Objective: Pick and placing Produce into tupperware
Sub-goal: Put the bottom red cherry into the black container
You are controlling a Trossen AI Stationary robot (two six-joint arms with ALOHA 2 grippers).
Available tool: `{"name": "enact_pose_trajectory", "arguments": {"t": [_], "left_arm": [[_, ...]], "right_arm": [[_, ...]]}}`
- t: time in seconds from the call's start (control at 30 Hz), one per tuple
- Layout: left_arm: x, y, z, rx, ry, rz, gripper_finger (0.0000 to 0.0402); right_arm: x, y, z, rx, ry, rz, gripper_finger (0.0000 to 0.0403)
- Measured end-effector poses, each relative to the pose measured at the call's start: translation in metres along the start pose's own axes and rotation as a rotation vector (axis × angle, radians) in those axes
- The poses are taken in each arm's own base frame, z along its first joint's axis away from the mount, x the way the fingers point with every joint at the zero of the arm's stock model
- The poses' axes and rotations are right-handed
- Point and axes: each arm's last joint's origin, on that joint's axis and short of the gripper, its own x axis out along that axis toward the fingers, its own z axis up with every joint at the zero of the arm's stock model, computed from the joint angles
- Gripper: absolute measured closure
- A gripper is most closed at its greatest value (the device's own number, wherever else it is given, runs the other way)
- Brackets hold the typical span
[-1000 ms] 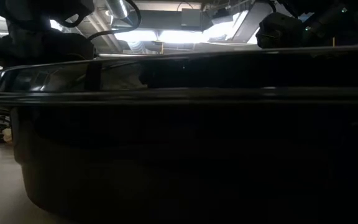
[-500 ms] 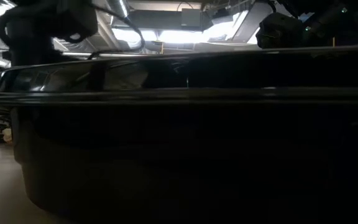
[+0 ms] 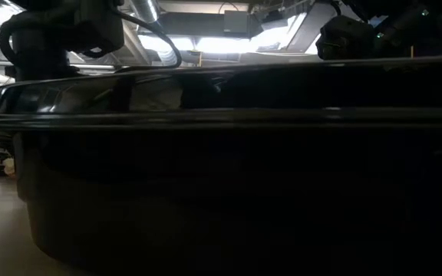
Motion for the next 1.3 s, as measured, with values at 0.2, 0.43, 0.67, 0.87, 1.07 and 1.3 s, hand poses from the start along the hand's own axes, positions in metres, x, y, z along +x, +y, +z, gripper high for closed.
{"name": "enact_pose_trajectory", "arguments": {"t": [0.2, 0.43, 0.67, 0.87, 1.07, 1.3], "left_arm": [[0.000, 0.000, 0.000, 0.000, 0.002, -0.005, 0.0268], [0.000, -0.001, 0.000, 0.000, 0.003, -0.013, 0.0321], [-0.006, -0.001, 0.009, -0.007, 0.005, -0.020, 0.0332], [-0.027, -0.001, 0.034, 0.000, -0.056, -0.033, 0.0329], [-0.060, -0.008, 0.068, 0.038, -0.217, -0.065, 0.0335], [-0.093, -0.016, 0.109, 0.049, -0.574, -0.125, 0.0326]], "right_arm": [[0.000, 0.000, 0.000, -0.002, 0.000, 0.000, 0.0222], [0.000, 0.000, 0.000, -0.025, 0.000, 0.000, 0.0222], [0.000, 0.000, 0.000, -0.026, 0.000, 0.000, 0.0222], [0.000, 0.000, 0.000, -0.026, -0.001, 0.001, 0.0222], [0.000, 0.000, 0.000, -0.026, -0.001, 0.001, 0.0222], [0.000, 0.000, 0.000, -0.026, -0.001, 0.001, 0.0222]]}}
